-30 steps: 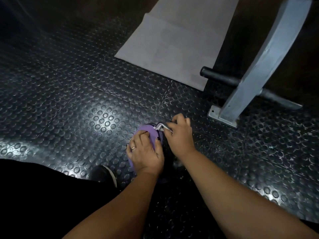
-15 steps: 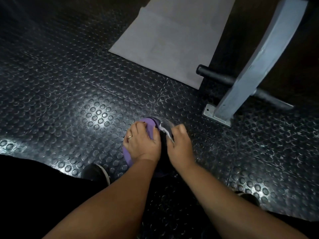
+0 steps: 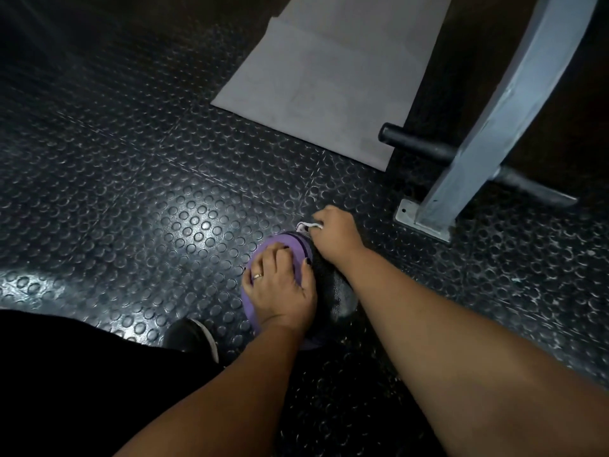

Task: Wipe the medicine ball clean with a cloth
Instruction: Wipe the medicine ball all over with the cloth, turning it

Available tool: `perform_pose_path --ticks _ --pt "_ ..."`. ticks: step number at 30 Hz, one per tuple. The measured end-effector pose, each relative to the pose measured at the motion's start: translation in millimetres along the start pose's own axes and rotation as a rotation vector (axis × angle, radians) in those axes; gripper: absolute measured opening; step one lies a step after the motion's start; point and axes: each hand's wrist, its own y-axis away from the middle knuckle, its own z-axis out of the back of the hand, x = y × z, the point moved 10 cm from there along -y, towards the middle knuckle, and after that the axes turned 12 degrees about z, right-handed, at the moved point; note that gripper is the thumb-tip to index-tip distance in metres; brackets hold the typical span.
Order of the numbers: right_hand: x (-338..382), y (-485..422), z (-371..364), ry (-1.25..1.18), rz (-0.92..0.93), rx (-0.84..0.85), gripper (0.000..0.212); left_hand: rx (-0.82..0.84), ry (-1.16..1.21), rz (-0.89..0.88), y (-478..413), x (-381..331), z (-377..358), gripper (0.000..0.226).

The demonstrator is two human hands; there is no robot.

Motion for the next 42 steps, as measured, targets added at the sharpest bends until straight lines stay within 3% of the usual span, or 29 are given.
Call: perform_pose_path --ticks 4,8,13,19,22,27,29,32,38,42 --pt "-12.1 -18.5 -8.6 -0.053 -0.112 0.068 0.036 0.038 0.027 0.064 -13.4 -4.0 -0.2 0.049" --pt "8.2 7.1 4.8 -0.051 -0.018 0.015 0.025 0.067 0.053 0.118 -16.9 5.5 -0.5 0.055" --pt "26.5 71.4 24.6 -0.2 0.008 -0.149 0.011 0.089 0.083 0.11 -26.4 -0.3 2.7 0.028" --pt "25.2 55.9 25.0 -0.1 0.066 -0.143 0.015 0.055 0.019 0.028 -15.3 0.4 2.1 0.046" --pt "19.3 17.3 11.8 -0.042 0.062 -0.072 0.017 0.059 0.02 0.038 -13.4 4.9 0.6 0.045" --pt "-0.5 -37.5 -24.8 0.095 -0.034 0.241 0.018 -0.049 0.005 -0.014 4.5 -1.3 2.5 0.039" --pt "-4.1 -42.0 -28.3 0.107 -0.044 0.283 0.017 -0.035 0.005 0.024 -4.1 -5.0 0.0 0.042" --pt "0.1 -32.5 -19.9 0.076 0.0 0.228 0.019 -0.001 0.018 0.048 -10.0 -2.8 -2.8 0.044" --pt "16.8 37.2 19.9 -0.099 0.035 -0.049 0.013 0.025 0.039 0.074 -13.0 -4.5 -3.1 0.044" --pt "23.1 59.2 24.6 -0.123 0.046 -0.078 0.011 0.004 0.041 0.03 -8.8 -4.2 0.1 0.043"
